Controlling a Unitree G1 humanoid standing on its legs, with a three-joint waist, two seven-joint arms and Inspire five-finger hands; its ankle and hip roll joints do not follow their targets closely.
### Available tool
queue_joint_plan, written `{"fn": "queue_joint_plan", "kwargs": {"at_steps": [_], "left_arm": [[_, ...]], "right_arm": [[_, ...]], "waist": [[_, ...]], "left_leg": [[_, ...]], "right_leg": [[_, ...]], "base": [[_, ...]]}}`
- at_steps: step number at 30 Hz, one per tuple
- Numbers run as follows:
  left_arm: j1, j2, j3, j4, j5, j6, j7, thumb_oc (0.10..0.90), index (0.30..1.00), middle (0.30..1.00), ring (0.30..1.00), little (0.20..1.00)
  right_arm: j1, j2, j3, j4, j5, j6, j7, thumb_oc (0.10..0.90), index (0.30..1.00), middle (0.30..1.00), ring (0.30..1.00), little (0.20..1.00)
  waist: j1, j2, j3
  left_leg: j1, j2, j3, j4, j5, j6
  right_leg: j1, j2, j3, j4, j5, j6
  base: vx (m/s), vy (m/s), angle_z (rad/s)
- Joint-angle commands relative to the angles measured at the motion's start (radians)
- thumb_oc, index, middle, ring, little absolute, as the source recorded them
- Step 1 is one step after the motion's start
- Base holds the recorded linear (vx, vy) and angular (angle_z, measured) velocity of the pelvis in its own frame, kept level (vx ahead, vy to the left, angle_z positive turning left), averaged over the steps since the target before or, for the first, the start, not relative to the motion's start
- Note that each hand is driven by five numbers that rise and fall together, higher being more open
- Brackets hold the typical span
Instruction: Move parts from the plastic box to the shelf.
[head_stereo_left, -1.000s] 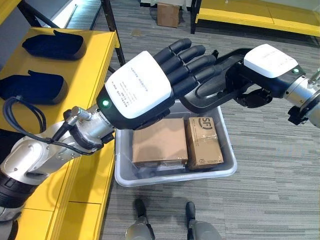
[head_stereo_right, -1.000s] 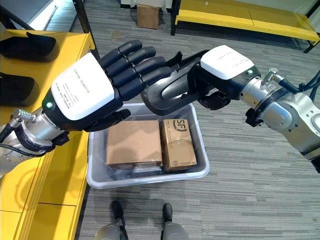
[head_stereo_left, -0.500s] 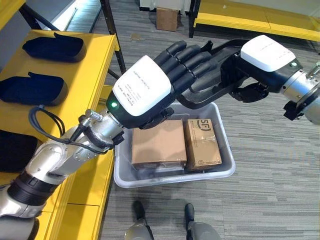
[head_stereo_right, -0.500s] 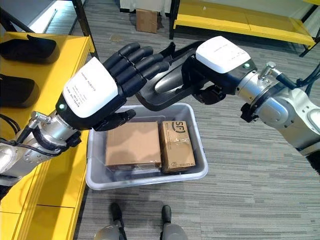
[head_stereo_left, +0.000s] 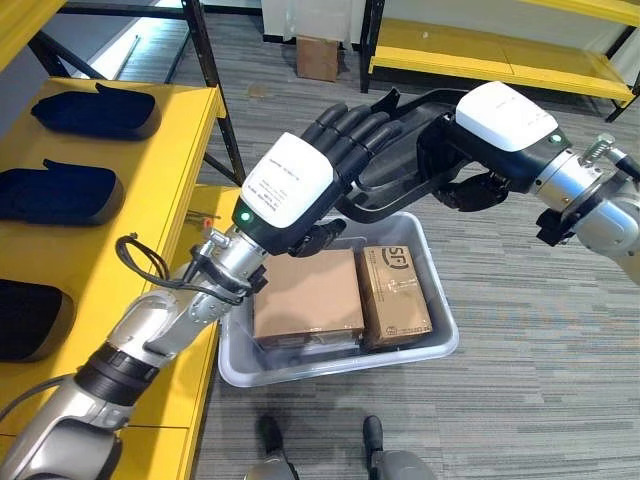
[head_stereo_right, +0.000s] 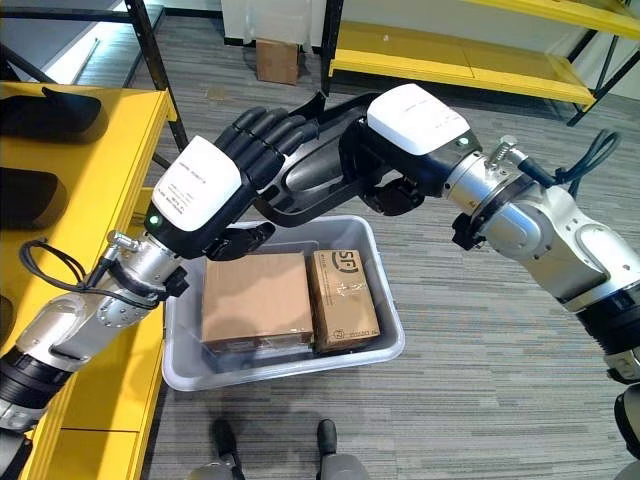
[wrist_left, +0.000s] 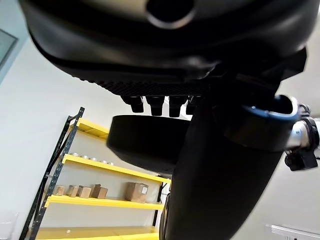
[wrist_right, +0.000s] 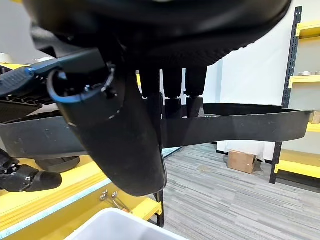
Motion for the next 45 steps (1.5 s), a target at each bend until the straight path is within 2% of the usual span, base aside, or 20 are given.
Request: {"fn": "queue_joint_plan", "kwargs": {"at_steps": [1, 9, 10, 11, 16, 26, 35, 39, 40, 41, 45], "left_arm": [[-0.126, -0.081, -0.087, 0.075, 0.016, -0.005, 0.091, 0.9, 1.0, 1.0, 1.0, 1.0], [-0.211, -0.116, -0.146, 0.13, 0.043, 0.012, 0.099, 0.9, 1.0, 1.0, 1.0, 1.0], [-0.228, -0.124, -0.155, 0.14, 0.045, 0.012, 0.101, 0.6, 0.58, 0.58, 0.58, 0.58], [-0.229, -0.125, -0.155, 0.141, 0.046, 0.012, 0.102, 0.4, 0.3, 0.3, 0.3, 0.3], [-0.277, -0.136, -0.188, 0.183, 0.066, 0.025, 0.109, 0.4, 0.3, 0.3, 0.3, 0.3], [-0.258, -0.111, -0.164, 0.185, 0.089, 0.029, 0.122, 0.4, 0.3, 0.3, 0.3, 0.3], [-0.166, 0.035, -0.072, 0.183, 0.112, 0.033, 0.144, 0.4, 0.3, 0.3, 0.3, 0.3], [-0.111, 0.066, -0.013, 0.165, 0.112, 0.036, 0.151, 0.4, 0.3, 0.3, 0.3, 0.3], [-0.092, 0.072, 0.008, 0.156, 0.114, 0.036, 0.155, 0.4, 0.3, 0.3, 0.3, 0.3], [-0.053, 0.075, 0.054, 0.135, 0.109, 0.037, 0.157, 0.4, 0.3, 0.3, 0.3, 0.3], [0.034, 0.084, 0.139, 0.062, 0.106, 0.027, 0.15, 0.4, 0.3, 0.3, 0.3, 0.3]], "right_arm": [[-0.135, 0.055, 0.018, 0.032, 0.09, 0.002, -0.102, 0.4, 0.3, 0.3, 0.3, 0.3], [-0.178, 0.096, 0.043, 0.048, 0.079, 0.009, -0.11, 0.4, 0.3, 0.3, 0.3, 0.3], [-0.186, 0.106, 0.048, 0.05, 0.078, 0.01, -0.109, 0.4, 0.3, 0.3, 0.3, 0.3], [-0.187, 0.106, 0.049, 0.05, 0.078, 0.01, -0.109, 0.4, 0.3, 0.3, 0.3, 0.3], [-0.212, 0.129, 0.06, 0.062, 0.073, 0.013, -0.114, 0.4, 0.3, 0.3, 0.3, 0.3], [-0.208, 0.131, 0.052, 0.062, 0.073, 0.01, -0.112, 0.4, 0.3, 0.3, 0.3, 0.3], [-0.125, 0.087, -0.011, 0.039, 0.074, -0.001, -0.11, 0.4, 0.3, 0.3, 0.3, 0.3], [-0.08, 0.077, -0.058, 0.02, 0.072, -0.003, -0.117, 0.4, 0.3, 0.3, 0.3, 0.3], [-0.048, 0.079, -0.085, 0.011, 0.072, -0.001, -0.118, 0.457, 0.38, 0.38, 0.38, 0.38], [0.023, 0.095, -0.153, -0.02, 0.11, 0.0, -0.109, 0.9, 1.0, 1.0, 1.0, 1.0], [0.205, 0.155, -0.33, -0.119, 0.194, -0.008, -0.098, 0.9, 1.0, 1.0, 1.0, 1.0]], "waist": [[-0.001, 0.015, -0.254], [-0.012, 0.019, -0.257], [-0.015, 0.02, -0.258], [-0.015, 0.02, -0.258], [-0.024, 0.026, -0.26], [-0.024, 0.03, -0.265], [-0.012, 0.034, -0.263], [-0.006, 0.036, -0.262], [-0.007, 0.036, -0.262], [-0.009, 0.041, -0.258], [-0.012, 0.047, -0.252]], "left_leg": [[0.05, 0.166, -0.012, -0.01, -0.027, -0.119], [0.055, 0.165, -0.003, -0.01, -0.031, -0.116], [0.057, 0.164, -0.001, -0.01, -0.032, -0.116], [0.057, 0.164, -0.001, -0.01, -0.032, -0.116], [0.062, 0.162, 0.004, -0.01, -0.035, -0.115], [0.07, 0.16, 0.008, -0.01, -0.038, -0.115], [0.07, 0.157, 0.006, -0.01, -0.039, -0.117], [0.071, 0.157, 0.006, -0.01, -0.04, -0.117], [0.072, 0.156, 0.006, -0.01, -0.04, -0.116], [0.072, 0.156, 0.007, -0.01, -0.04, -0.115], [0.074, 0.153, 0.006, -0.01, -0.048, -0.113]], "right_leg": [[0.076, -0.055, -0.029, -0.002, -0.047, 0.078], [0.072, -0.056, -0.018, -0.002, -0.045, 0.076], [0.072, -0.056, -0.017, -0.002, -0.045, 0.077], [0.072, -0.056, -0.017, -0.002, -0.045, 0.077], [0.071, -0.057, -0.01, -0.002, -0.044, 0.076], [0.073, -0.058, -0.007, -0.002, -0.045, 0.077], [0.074, -0.061, -0.011, -0.002, -0.043, 0.079], [0.073, -0.062, -0.013, -0.002, -0.042, 0.08], [0.074, -0.062, -0.013, -0.002, -0.041, 0.08], [0.072, -0.062, -0.012, -0.002, -0.042, 0.079], [0.075, -0.065, -0.011, -0.002, -0.048, 0.08]], "base": [[0.0, 0.003, -0.04], [0.0, 0.004, -0.04], [0.0, -0.002, -0.05], [0.0, 0.001, -0.06], [0.0, 0.001, -0.01], [0.0, 0.001, -0.05], [0.0, 0.0, 0.0], [0.0, 0.0, 0.0], [0.0, 0.0, 0.0], [0.0, 0.0, 0.0], [0.01, -0.005, -0.02]]}}
